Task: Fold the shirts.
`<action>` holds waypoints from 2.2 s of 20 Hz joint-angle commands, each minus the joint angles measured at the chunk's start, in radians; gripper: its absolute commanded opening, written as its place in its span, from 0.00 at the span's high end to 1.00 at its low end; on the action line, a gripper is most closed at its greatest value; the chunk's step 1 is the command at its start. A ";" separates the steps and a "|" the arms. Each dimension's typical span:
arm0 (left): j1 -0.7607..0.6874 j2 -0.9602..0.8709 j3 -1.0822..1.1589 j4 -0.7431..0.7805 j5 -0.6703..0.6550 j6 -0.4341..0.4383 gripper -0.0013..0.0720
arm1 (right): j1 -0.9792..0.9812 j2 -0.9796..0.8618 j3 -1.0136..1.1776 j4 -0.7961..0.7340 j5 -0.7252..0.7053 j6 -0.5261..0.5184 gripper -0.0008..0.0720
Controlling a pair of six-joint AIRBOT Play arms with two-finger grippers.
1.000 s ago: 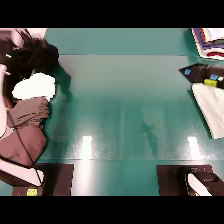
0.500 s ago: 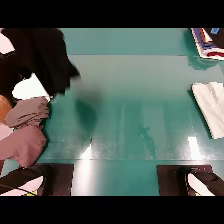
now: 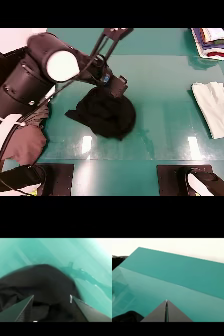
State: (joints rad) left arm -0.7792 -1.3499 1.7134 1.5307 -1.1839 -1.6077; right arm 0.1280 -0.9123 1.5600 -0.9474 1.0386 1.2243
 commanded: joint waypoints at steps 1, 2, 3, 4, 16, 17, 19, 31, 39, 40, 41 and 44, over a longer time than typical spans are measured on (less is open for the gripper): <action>0.065 -0.016 -0.016 0.102 0.000 -0.005 0.24 | 0.000 0.030 0.003 -0.046 0.006 0.001 0.96; 0.132 -0.017 -0.018 0.111 -0.034 -0.020 0.24 | 0.000 0.036 0.003 -0.050 0.009 0.001 0.96; 0.209 -0.017 -0.032 0.094 -0.066 -0.026 0.24 | 0.000 0.039 0.003 -0.049 0.012 0.001 0.96; 0.279 -0.018 -0.061 0.059 -0.070 -0.035 0.24 | 0.000 0.040 0.003 -0.049 0.013 0.001 0.96; 0.551 -0.149 -0.558 -0.320 0.231 0.071 0.24 | 0.000 -0.103 0.003 -0.039 0.089 0.008 0.96; 0.551 -0.160 -0.558 -0.324 0.244 0.071 0.25 | 0.000 -0.110 0.003 -0.040 0.105 0.008 0.96; 0.552 -0.159 -0.547 -0.316 0.268 0.071 0.84 | 0.000 -0.128 0.003 -0.043 0.161 0.008 0.96; 0.551 -0.107 -0.361 -0.198 0.204 0.071 0.95 | 0.005 -0.218 -0.733 0.040 0.274 0.143 0.26; 0.551 -0.106 -0.361 -0.198 0.203 0.071 0.95 | 0.266 -0.418 -0.890 0.192 0.056 0.061 0.40; 0.551 -0.106 -0.361 -0.198 0.201 0.071 0.95 | 0.285 -0.438 -0.869 0.187 0.041 0.057 0.53; 0.551 -0.106 -0.361 -0.198 0.190 0.071 0.95 | 0.300 -0.452 -0.847 0.185 0.024 0.045 0.69; 0.551 -0.093 -0.360 -0.188 0.127 0.071 0.95 | 0.290 -0.442 -0.784 0.183 -0.013 0.038 0.96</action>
State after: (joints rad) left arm -0.2287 -1.4528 1.3514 1.3342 -1.0100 -1.5368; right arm 0.4007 -1.3422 0.7315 -0.7692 1.0782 1.2755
